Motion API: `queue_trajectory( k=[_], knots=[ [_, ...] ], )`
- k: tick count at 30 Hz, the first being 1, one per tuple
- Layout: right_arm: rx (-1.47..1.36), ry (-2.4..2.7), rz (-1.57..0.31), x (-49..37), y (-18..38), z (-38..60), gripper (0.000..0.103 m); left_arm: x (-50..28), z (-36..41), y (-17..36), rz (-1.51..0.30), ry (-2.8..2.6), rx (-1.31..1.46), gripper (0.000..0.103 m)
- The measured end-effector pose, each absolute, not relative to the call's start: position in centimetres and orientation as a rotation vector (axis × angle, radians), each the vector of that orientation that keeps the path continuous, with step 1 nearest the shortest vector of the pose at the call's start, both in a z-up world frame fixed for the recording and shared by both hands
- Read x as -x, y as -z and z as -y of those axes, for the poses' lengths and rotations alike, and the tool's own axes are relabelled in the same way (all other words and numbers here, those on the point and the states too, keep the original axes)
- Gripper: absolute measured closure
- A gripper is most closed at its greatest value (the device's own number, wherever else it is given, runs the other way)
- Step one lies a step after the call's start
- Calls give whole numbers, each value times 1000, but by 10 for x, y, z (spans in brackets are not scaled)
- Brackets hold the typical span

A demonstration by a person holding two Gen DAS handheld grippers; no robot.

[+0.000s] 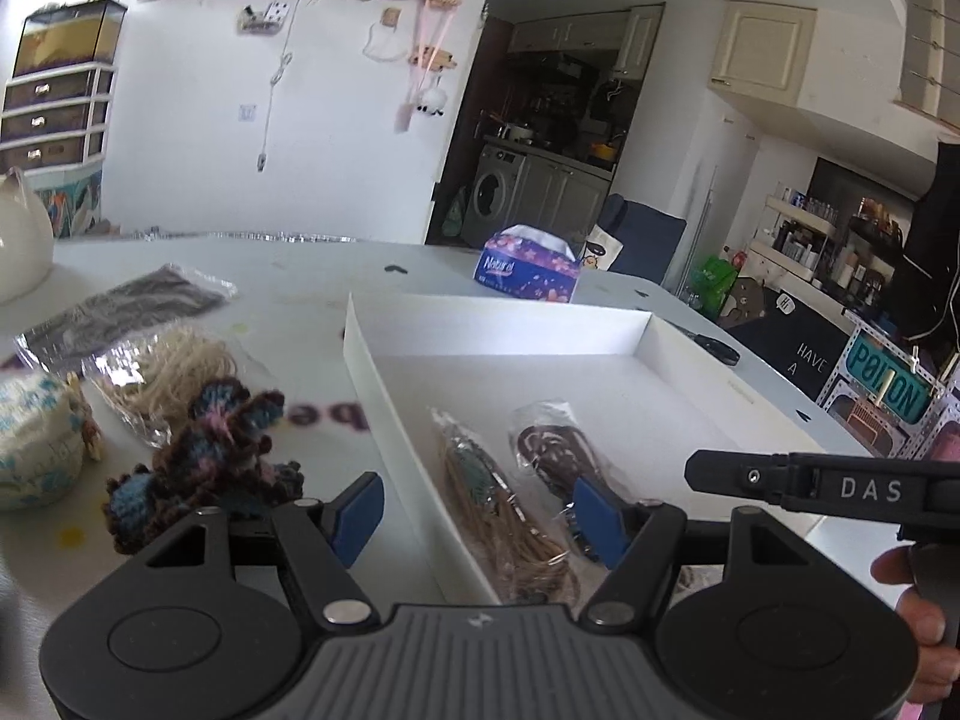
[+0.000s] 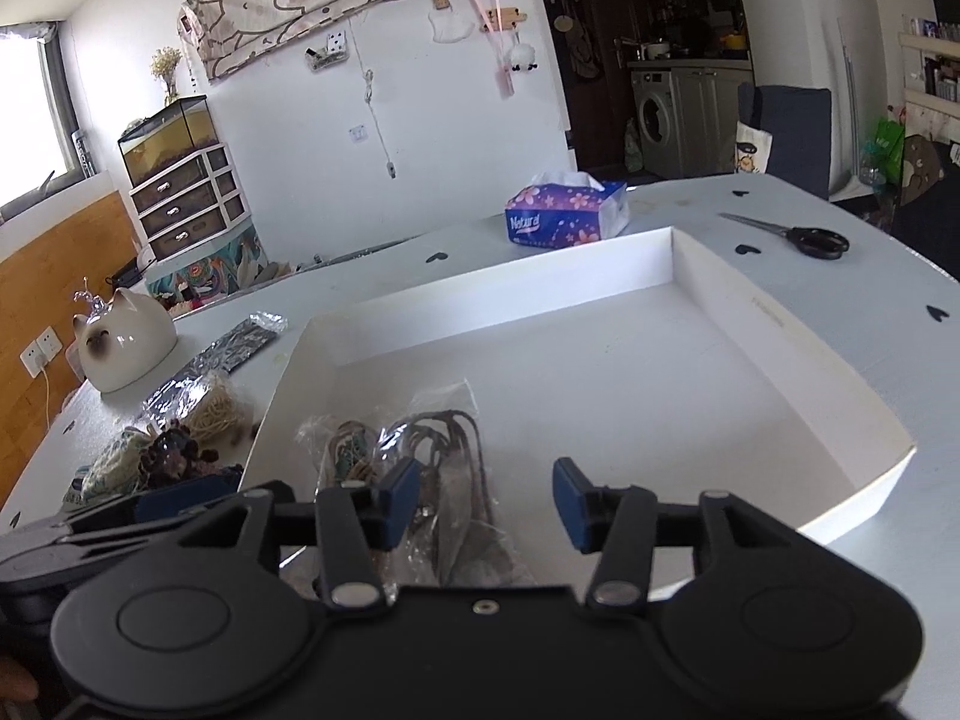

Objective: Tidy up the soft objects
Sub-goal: 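Carry both bags into the white tray and open both grippers, then move right gripper to the flat black packet while left moves to bead-necklace bag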

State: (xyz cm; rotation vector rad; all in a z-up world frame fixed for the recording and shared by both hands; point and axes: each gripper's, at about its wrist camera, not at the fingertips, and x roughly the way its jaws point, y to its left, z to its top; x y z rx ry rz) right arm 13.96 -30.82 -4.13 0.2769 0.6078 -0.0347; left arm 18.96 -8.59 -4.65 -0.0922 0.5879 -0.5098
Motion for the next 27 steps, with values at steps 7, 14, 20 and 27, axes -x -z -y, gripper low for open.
queue_trajectory(
  k=[7,14,20,27],
  knots=[
    [-226,44,-555,-117,29,313,30,-172,84,32,-580,508,79,27],
    [-143,63,-517,-95,22,310,14,-157,77,24,-571,487,82,11],
    [-97,75,-483,-81,20,307,0,-150,70,23,-557,477,73,0],
    [-85,99,-483,-77,21,307,0,-152,62,24,-557,462,59,0]
  ],
)
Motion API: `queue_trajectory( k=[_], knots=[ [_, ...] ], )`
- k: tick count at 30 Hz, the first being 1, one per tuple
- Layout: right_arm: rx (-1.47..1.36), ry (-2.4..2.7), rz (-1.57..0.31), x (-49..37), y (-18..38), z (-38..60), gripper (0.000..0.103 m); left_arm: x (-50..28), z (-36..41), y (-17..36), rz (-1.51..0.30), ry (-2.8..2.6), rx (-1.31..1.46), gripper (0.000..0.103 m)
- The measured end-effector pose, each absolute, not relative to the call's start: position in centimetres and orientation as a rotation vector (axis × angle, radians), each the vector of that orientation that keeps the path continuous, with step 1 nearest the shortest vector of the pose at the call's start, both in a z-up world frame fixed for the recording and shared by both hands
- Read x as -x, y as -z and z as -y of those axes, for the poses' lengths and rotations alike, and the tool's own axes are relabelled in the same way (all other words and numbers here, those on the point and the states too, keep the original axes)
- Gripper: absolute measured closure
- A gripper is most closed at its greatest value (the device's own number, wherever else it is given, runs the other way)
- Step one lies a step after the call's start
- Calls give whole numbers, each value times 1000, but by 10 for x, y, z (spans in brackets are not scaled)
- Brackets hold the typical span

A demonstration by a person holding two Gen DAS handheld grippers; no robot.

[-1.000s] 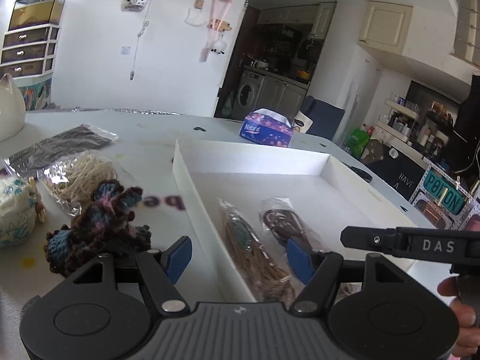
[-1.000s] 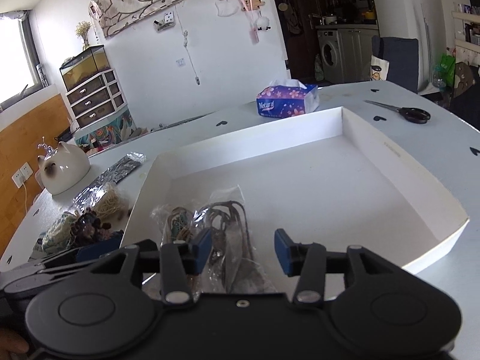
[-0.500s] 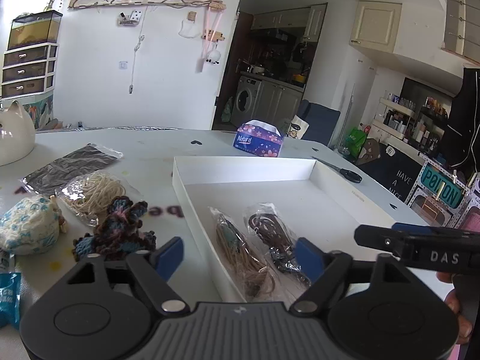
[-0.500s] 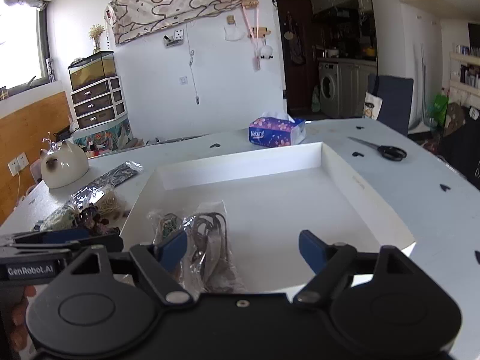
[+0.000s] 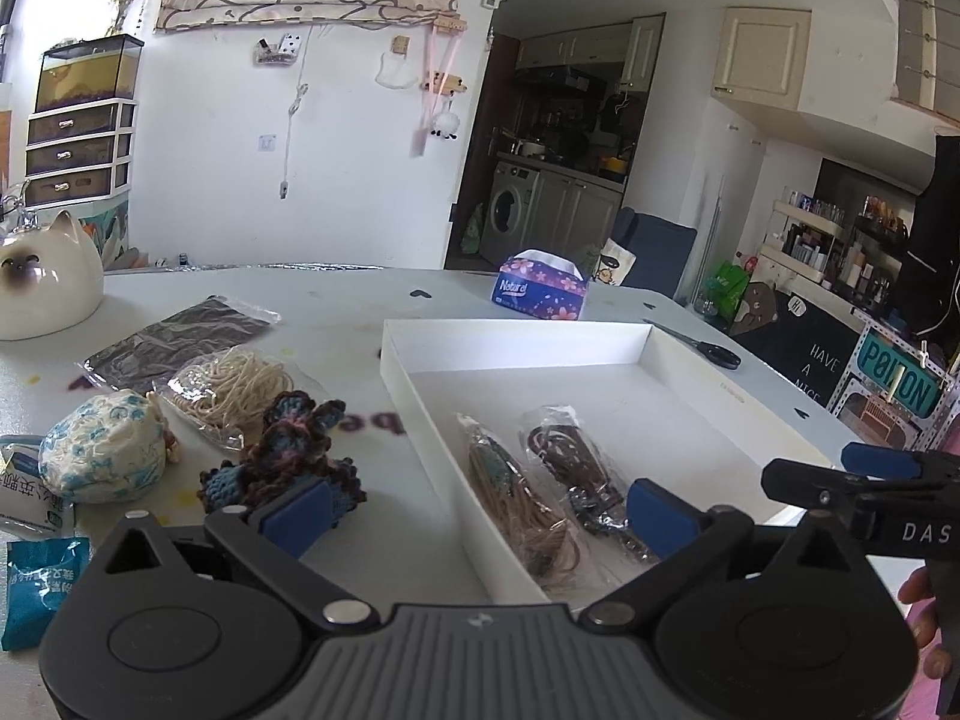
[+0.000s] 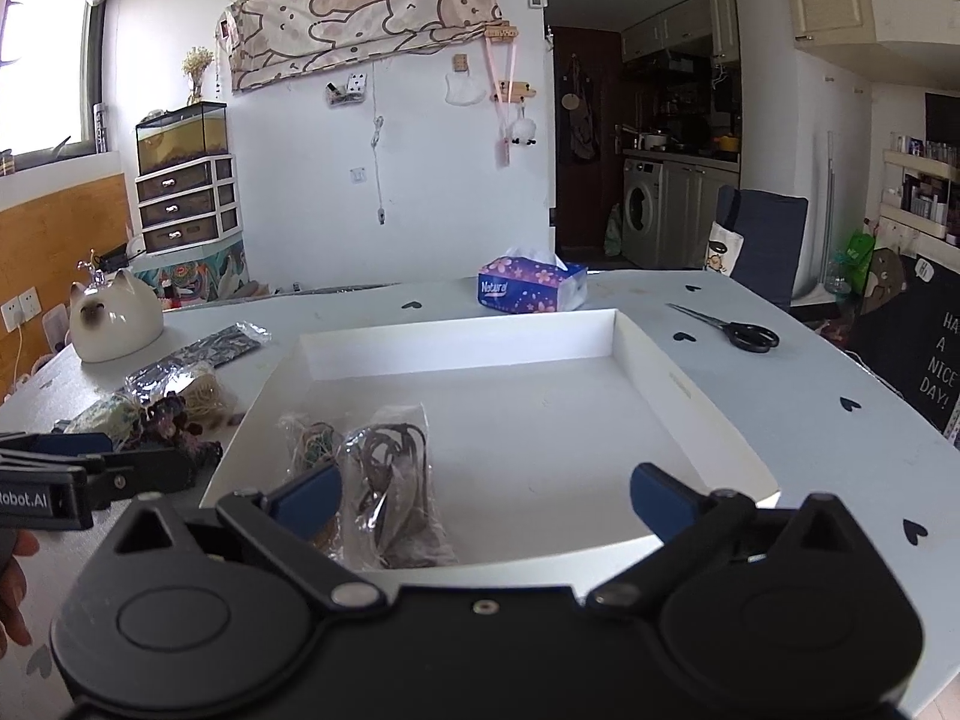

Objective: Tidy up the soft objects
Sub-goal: 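Move right gripper to the flat black packet while left moves to bead-necklace bag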

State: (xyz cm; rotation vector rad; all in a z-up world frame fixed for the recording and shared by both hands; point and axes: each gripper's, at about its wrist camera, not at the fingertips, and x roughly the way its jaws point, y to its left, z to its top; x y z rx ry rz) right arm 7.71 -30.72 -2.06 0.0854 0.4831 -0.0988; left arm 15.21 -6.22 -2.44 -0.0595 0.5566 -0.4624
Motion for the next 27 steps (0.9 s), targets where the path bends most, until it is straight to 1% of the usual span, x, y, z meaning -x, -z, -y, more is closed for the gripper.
queue_trajectory(
  k=[9,14,22,27],
  knots=[
    [-70,98,-490,-77,20,306,0,-160,52,23,-545,450,41,0],
    [-66,87,-503,-83,15,308,0,-168,37,13,-524,448,21,0],
    [-48,21,-483,-105,-14,302,0,-207,-11,-3,-486,372,28,0],
    [-112,-10,-455,-130,-35,296,0,-238,-36,-2,-481,363,23,0]
  ],
)
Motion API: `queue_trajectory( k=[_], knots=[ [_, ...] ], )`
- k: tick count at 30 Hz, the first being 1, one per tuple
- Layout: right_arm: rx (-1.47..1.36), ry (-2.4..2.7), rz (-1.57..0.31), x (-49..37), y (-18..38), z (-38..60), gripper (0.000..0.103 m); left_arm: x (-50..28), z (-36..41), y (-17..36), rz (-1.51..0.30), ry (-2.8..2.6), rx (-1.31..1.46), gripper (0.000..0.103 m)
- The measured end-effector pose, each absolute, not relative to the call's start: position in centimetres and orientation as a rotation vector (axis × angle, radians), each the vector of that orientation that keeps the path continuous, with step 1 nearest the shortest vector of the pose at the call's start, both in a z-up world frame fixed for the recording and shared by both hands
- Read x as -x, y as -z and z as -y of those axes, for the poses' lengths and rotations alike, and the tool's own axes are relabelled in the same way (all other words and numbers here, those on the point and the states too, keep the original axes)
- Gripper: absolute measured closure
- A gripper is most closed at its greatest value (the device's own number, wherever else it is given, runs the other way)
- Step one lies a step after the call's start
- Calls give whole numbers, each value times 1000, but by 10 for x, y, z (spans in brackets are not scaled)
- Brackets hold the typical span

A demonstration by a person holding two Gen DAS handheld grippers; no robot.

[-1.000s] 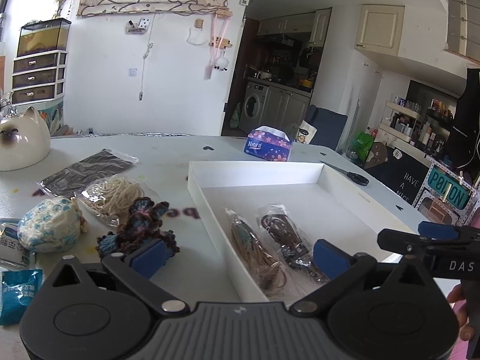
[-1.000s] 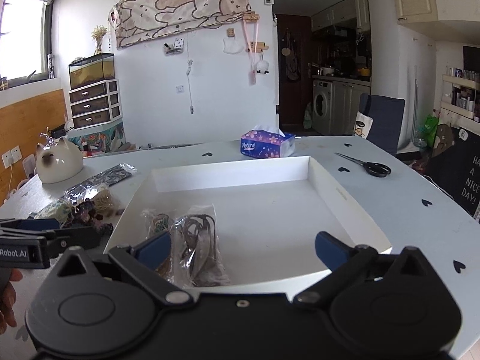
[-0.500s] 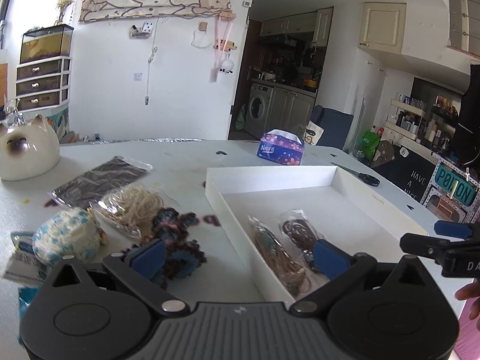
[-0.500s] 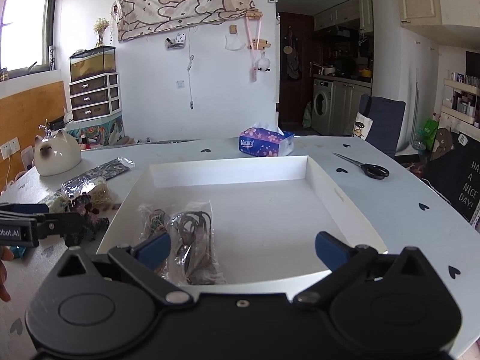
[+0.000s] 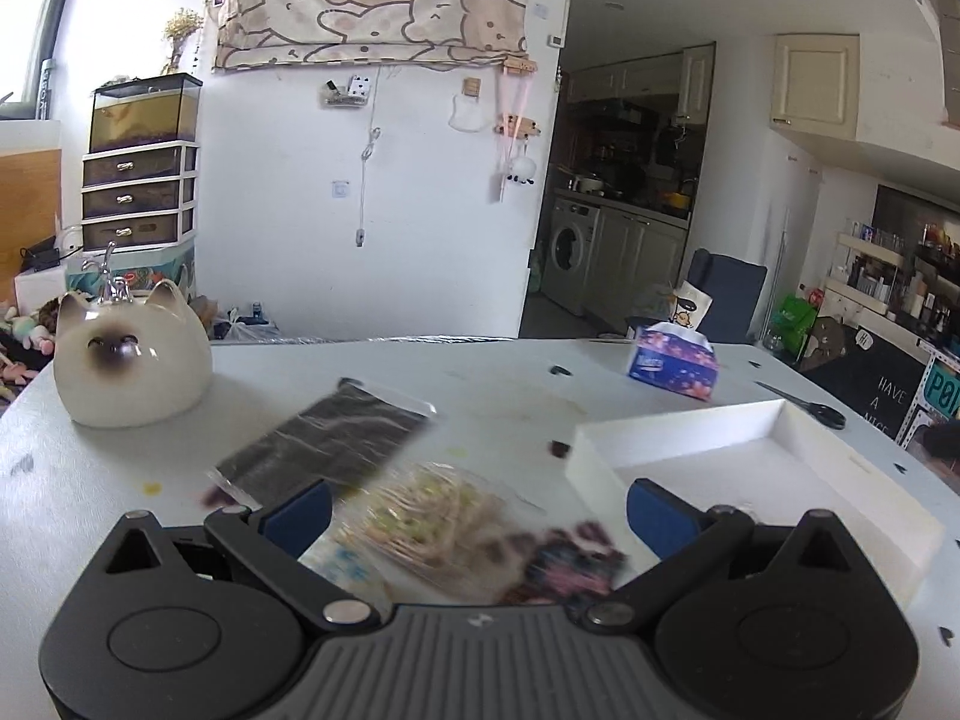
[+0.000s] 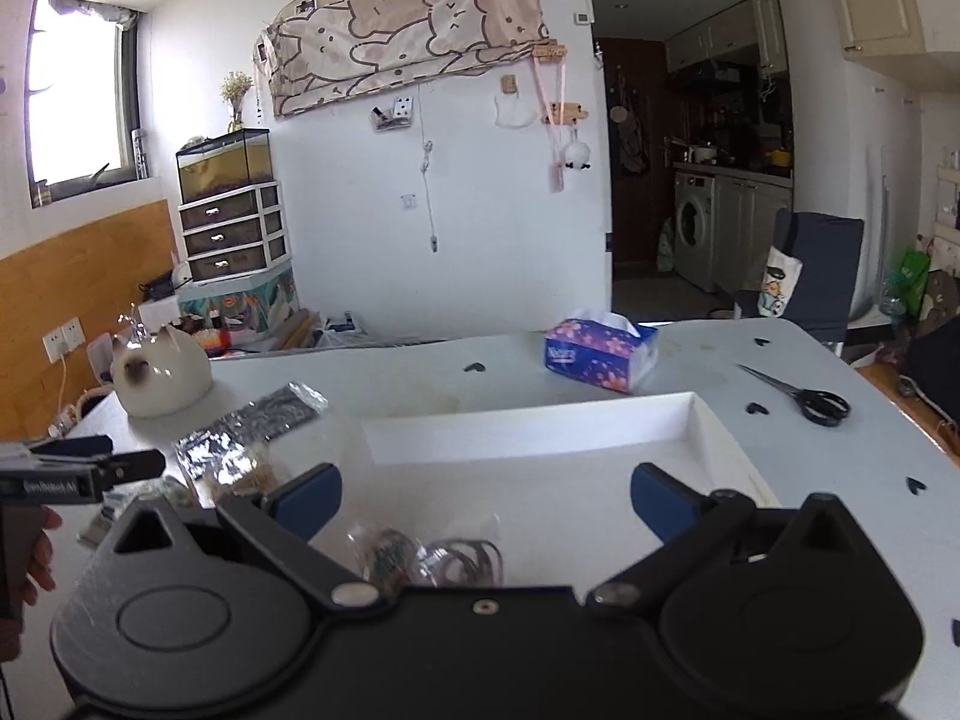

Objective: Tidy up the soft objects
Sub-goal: 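Move right gripper to the flat black packet while left moves to bead-necklace bag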

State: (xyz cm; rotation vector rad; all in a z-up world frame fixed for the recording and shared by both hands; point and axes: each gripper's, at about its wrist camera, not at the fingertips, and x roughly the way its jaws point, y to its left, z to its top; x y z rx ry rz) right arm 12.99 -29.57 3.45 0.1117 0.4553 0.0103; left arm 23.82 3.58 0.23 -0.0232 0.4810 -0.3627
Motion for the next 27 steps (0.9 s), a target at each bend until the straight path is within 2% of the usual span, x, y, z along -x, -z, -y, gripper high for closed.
queue_trajectory(
  k=[8,14,18,27],
  knots=[
    [-140,-112,-523,-193,-64,262,0,-285,-39,13,-554,428,-48,10],
    [-130,-174,-578,-249,-78,223,0,-308,-29,35,-581,482,-42,10],
    [-126,-227,-619,-286,-82,199,0,-327,-35,52,-594,507,11,5],
    [-160,-306,-809,-375,-47,127,0,-353,-43,71,-641,516,16,5]
  ],
)
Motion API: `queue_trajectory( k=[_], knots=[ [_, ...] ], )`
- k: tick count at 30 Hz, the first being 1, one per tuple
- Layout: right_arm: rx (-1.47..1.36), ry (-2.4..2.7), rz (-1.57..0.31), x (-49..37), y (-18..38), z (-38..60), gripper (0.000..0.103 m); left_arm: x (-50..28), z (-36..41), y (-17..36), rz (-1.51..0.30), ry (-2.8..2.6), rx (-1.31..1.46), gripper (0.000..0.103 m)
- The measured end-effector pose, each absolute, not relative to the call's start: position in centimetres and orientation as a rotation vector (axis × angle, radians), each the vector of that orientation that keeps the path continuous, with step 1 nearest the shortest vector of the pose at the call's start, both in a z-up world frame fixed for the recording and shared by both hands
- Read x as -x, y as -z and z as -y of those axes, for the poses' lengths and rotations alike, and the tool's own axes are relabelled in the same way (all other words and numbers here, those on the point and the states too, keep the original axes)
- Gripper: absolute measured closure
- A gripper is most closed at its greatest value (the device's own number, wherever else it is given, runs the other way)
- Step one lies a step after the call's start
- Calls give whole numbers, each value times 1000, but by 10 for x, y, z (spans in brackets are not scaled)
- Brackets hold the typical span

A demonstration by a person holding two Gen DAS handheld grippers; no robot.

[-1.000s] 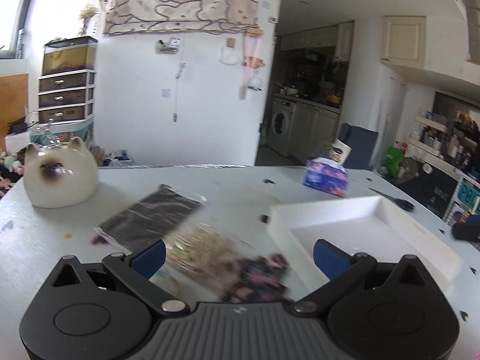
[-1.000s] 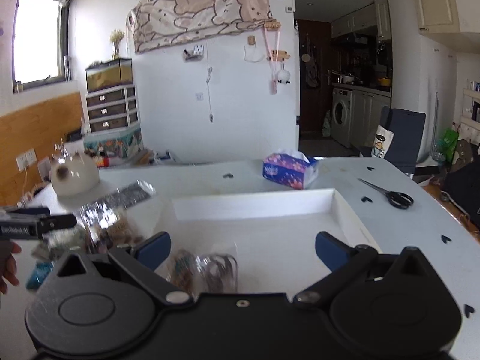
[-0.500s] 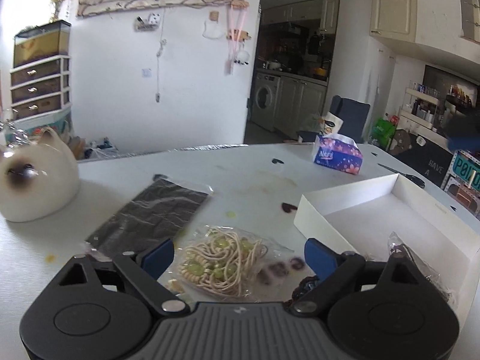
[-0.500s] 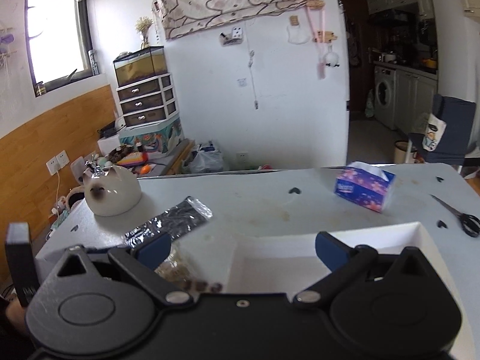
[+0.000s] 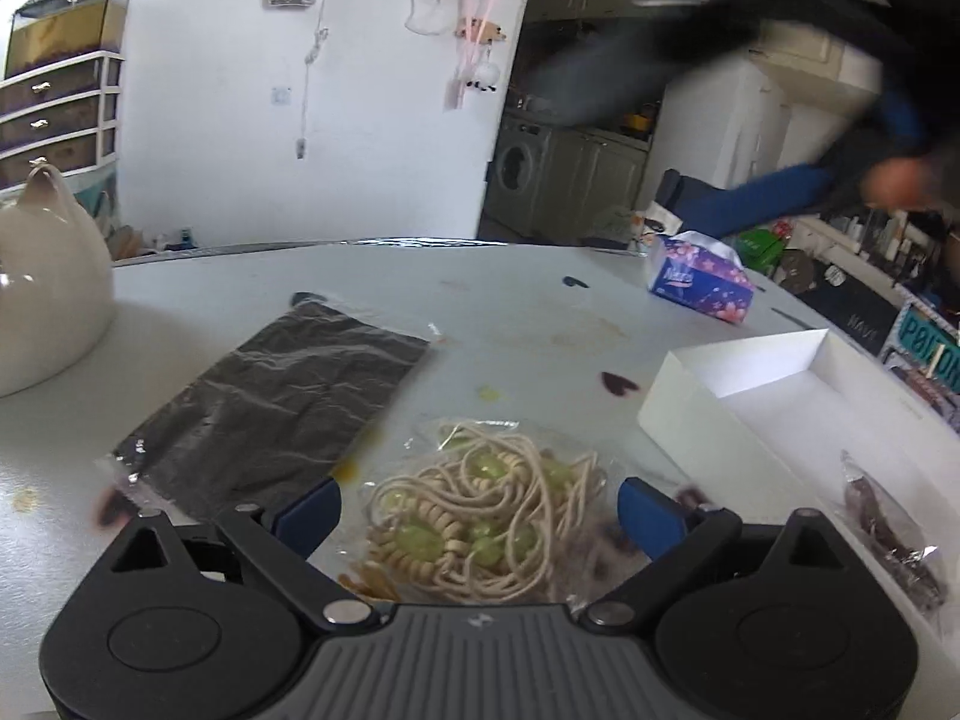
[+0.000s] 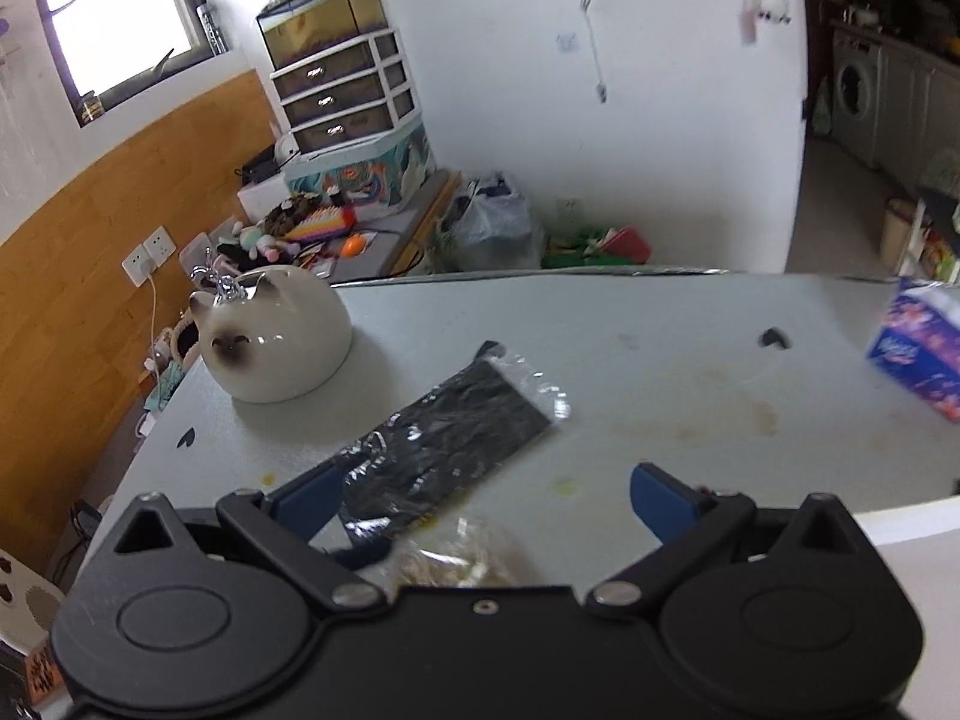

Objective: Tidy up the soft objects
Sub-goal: 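Move right gripper to the flat black packet while left moves to bead-necklace bag, then grasp the black packet edge with right gripper while left grasps the bead-necklace bag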

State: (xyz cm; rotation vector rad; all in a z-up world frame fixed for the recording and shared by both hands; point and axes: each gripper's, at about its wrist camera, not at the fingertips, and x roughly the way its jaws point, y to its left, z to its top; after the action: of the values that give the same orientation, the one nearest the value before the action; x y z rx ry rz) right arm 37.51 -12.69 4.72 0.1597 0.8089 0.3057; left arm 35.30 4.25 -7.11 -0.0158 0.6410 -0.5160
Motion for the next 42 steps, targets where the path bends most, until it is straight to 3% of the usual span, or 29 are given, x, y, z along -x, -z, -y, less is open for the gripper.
queue_trajectory(
  k=[3,7,13,23,29,40,42],
  knots=[
    [-156,-314,-829,-400,-30,105,0,-354,-37,74,-652,502,-21,7],
    [-129,-273,-863,-434,-4,85,0,-352,-33,76,-654,473,-74,20],
    [-268,-240,-989,-476,34,84,3,-338,-43,76,-656,497,-110,28],
    [-141,-278,-1035,-492,56,38,7,-320,-72,72,-681,543,-128,30],
    [250,-340,-911,-473,64,-6,5,-318,-83,70,-690,548,-103,29],
    [430,-257,-943,-495,53,54,5,-320,-79,72,-684,541,-115,29],
    [466,-219,-949,-496,51,60,11,-321,-80,72,-684,541,-114,29]
  ],
)
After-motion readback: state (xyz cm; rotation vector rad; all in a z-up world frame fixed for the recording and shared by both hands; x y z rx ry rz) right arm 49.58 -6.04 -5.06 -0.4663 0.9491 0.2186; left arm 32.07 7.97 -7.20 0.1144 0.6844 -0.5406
